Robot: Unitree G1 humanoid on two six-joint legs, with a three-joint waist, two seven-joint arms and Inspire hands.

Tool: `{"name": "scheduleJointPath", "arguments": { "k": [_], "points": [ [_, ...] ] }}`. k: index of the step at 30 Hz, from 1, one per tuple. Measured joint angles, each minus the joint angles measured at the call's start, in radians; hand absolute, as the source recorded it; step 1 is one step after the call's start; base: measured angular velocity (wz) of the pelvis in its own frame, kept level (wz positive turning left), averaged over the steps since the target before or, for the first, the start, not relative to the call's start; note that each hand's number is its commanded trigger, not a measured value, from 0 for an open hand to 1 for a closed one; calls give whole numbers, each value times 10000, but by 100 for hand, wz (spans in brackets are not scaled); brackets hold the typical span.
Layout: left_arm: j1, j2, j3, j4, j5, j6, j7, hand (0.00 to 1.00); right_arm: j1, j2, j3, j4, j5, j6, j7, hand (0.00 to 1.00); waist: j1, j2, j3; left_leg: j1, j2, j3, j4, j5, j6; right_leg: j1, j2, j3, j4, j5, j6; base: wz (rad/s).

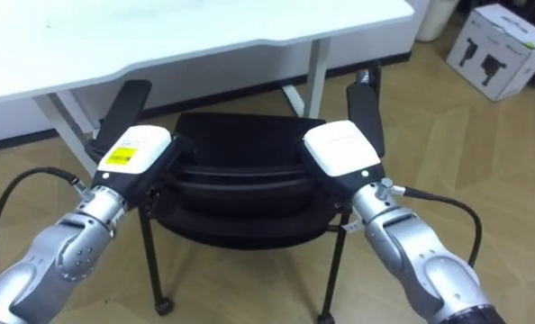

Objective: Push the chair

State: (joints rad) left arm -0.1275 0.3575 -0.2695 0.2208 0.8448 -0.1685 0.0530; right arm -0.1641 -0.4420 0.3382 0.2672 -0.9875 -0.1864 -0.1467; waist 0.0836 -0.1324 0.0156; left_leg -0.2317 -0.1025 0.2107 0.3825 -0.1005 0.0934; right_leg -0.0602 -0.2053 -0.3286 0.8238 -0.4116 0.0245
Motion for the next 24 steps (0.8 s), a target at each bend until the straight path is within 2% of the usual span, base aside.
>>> {"name": "scheduleJointPath", "arguments": {
  "k": [1,2,4,5,6,7,8,9,10,11,12,13,14,15,17,18,20,21,24],
  "points": [
    [3,-3,0,1,0,13,-21,100,3,21,-1,24,0,-5,13,100,3,8,-4,15,22,-67,181,-127,13,10,19,66,152,98,-22,35],
    [10,6,-1,2,31,13,-61,100,39,61,-1,94,0,-23,11,100,24,26,-12,70,13,-266,453,-338,20,64,176,135,329,396,-134,34],
    [4,14,-20,1,193,-7,-108,100,63,83,33,295,118,-117,-32,100,89,170,-12,338,214,-897,456,-549,-105,-9,659,378,646,1335,-59,42],
    [-14,48,-62,0,211,-54,-87,100,69,121,39,408,140,-204,-43,100,99,257,2,487,369,-1411,371,-650,-218,-456,881,693,1066,1544,-41,41],
    [-14,108,-47,17,210,-116,10,100,68,157,39,417,140,-227,-104,100,181,304,16,498,383,-1603,340,-699,-267,-1025,917,1024,1116,886,-226,33],
    [-25,96,-19,37,210,-117,25,100,66,170,38,413,139,-225,-148,100,239,370,36,502,382,-1669,332,-741,-295,-1375,938,1222,1001,684,-314,29],
    [-32,40,44,117,199,-113,40,100,38,207,11,381,11,-223,-173,100,252,477,29,521,368,-1856,339,-812,-335,-1997,1009,1685,481,567,-333,43],
    [-28,23,60,171,123,-83,26,100,-5,250,-8,388,-5,-243,-125,100,230,513,24,572,354,-2069,358,-931,-399,-2458,1008,2092,-407,592,-285,49],
    [-17,37,61,226,106,-87,35,100,-5,267,-5,405,-4,-256,-102,100,245,502,30,613,332,-2192,440,-1026,-438,-2598,1018,2298,-981,671,-203,58],
    [11,32,65,370,109,-146,77,100,-7,307,4,436,-3,-288,-20,100,270,493,63,659,318,-2439,835,-1386,-522,-2777,1039,2666,-1989,1335,-78,64],
    [123,62,77,373,134,-141,95,100,21,303,35,452,-4,-306,55,100,268,485,30,503,334,-2666,1475,-1777,-777,-2576,1063,2410,-2073,1808,-338,65],
    [153,15,75,381,170,-127,110,100,20,296,25,456,-3,-295,116,100,273,560,-21,521,424,-2757,1648,-1879,-765,-2438,1049,2077,-2132,1760,-482,70],
    [150,-20,65,400,195,-170,151,100,20,286,17,459,-3,-223,175,100,243,627,-9,635,487,-2717,1649,-1888,-726,-2136,1067,1685,-2322,1714,-604,71],
    [137,-68,38,443,271,-212,196,100,22,263,14,463,-3,-202,243,100,241,599,27,808,611,-2657,1440,-1859,-810,-1894,1070,1375,-2471,1704,-755,69],
    [145,-130,39,360,411,-199,229,100,21,273,-7,455,0,-185,313,100,277,666,10,890,749,-2783,1188,-1833,-904,-1627,1189,1118,-2733,1686,-855,49],
    [150,-89,48,292,415,-203,246,100,20,275,-39,383,-3,-182,361,100,218,649,18,870,758,-3002,1046,-1788,-1017,-1526,1222,939,-2884,1641,-849,43],
    [152,-17,56,182,412,-217,292,100,20,268,-66,268,-1,-181,374,100,259,616,18,905,809,-3129,776,-1713,-1113,-1447,1317,879,-3122,1612,-794,28],
    [197,23,68,145,412,-199,319,100,18,336,-65,278,-3,-170,383,100,349,612,23,1029,885,-3145,633,-1689,-1144,-1294,1400,850,-3291,1669,-893,13],
    [202,105,104,144,412,-243,337,100,9,400,-58,277,-10,-167,478,100,501,582,38,1217,992,-3217,587,-1793,-1227,-1025,1558,737,-3386,1532,-967,11]
  ]
}}
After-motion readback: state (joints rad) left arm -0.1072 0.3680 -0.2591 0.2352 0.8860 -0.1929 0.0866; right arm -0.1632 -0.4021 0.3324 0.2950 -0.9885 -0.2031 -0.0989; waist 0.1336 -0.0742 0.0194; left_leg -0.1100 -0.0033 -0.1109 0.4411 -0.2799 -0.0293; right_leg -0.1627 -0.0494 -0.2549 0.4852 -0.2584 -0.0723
